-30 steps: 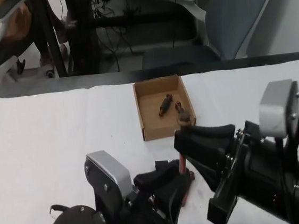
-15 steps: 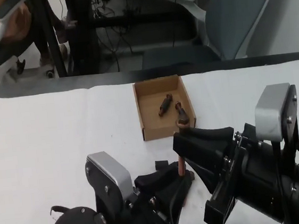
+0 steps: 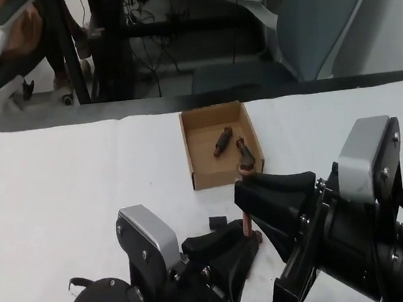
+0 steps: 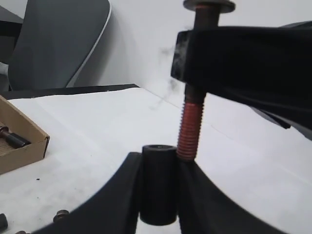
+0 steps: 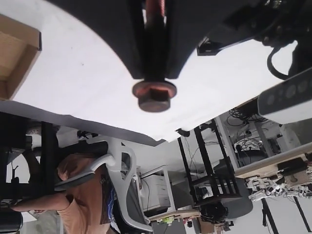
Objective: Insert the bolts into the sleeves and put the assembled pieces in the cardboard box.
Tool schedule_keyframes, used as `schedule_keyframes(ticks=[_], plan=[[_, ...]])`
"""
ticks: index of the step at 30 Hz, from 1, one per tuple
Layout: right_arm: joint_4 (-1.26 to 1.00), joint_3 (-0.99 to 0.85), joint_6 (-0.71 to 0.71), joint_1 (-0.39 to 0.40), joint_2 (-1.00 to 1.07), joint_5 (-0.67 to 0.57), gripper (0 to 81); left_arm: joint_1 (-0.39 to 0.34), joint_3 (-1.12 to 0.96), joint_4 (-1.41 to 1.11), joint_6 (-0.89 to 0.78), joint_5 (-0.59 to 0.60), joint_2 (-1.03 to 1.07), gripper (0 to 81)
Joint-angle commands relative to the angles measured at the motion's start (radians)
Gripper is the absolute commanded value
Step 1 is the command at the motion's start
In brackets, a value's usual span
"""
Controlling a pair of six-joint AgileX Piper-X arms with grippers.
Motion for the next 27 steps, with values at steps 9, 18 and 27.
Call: schedule_keyframes(ticks=[9, 18, 27], plan=[[-0.070, 0.004, -0.013, -0.002, 0.002, 0.028, 0.4, -0.005, -0.005, -0.015, -0.001, 0.085, -0.006, 1.7], [-0.043, 0.004, -0.026, -0.002, 0.003, 0.054, 0.4, -0.007, -0.005, -0.028, -0.001, 0.062, -0.006, 1.7], [0.002, 0.004, 0.018, 0.006, 0.003, 0.039, 0.4, -0.002, -0.007, -0.043, 0.016, 0.026, -0.006, 1.7]])
